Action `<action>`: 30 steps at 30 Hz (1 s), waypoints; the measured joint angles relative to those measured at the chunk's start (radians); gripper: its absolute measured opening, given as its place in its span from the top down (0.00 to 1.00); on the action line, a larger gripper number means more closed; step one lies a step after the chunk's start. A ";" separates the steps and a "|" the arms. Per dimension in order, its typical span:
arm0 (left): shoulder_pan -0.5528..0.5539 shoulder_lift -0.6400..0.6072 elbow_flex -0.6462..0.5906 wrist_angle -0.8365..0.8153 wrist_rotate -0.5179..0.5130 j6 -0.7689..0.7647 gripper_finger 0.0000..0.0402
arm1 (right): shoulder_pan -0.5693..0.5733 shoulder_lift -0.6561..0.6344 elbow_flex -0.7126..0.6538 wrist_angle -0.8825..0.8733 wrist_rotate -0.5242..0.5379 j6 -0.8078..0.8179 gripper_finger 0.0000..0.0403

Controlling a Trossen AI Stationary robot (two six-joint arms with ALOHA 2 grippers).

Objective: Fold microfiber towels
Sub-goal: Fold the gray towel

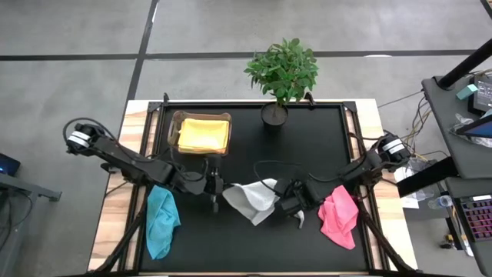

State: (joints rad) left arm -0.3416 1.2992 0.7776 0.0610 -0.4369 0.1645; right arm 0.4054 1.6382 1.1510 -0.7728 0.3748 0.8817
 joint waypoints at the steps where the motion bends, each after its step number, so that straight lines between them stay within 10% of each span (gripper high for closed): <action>1: 0.000 -0.007 0.000 -0.001 -0.016 0.000 1.00 | 0.000 0.000 -0.010 0.014 0.000 0.000 0.57; 7: -0.001 -0.048 0.001 0.002 -0.063 -0.001 1.00 | 0.003 0.000 -0.078 0.113 -0.015 -0.025 0.65; 14: -0.001 -0.082 0.008 0.010 -0.079 0.000 1.00 | 0.012 -0.004 -0.072 0.096 -0.008 -0.080 0.95; 30: -0.002 -0.320 0.013 0.007 -0.129 0.101 1.00 | 0.047 -0.086 0.293 -0.533 0.069 -0.170 0.98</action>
State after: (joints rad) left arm -0.3431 0.9791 0.7911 0.0682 -0.5663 0.2660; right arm 0.4522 1.5524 1.4445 -1.3060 0.4438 0.7113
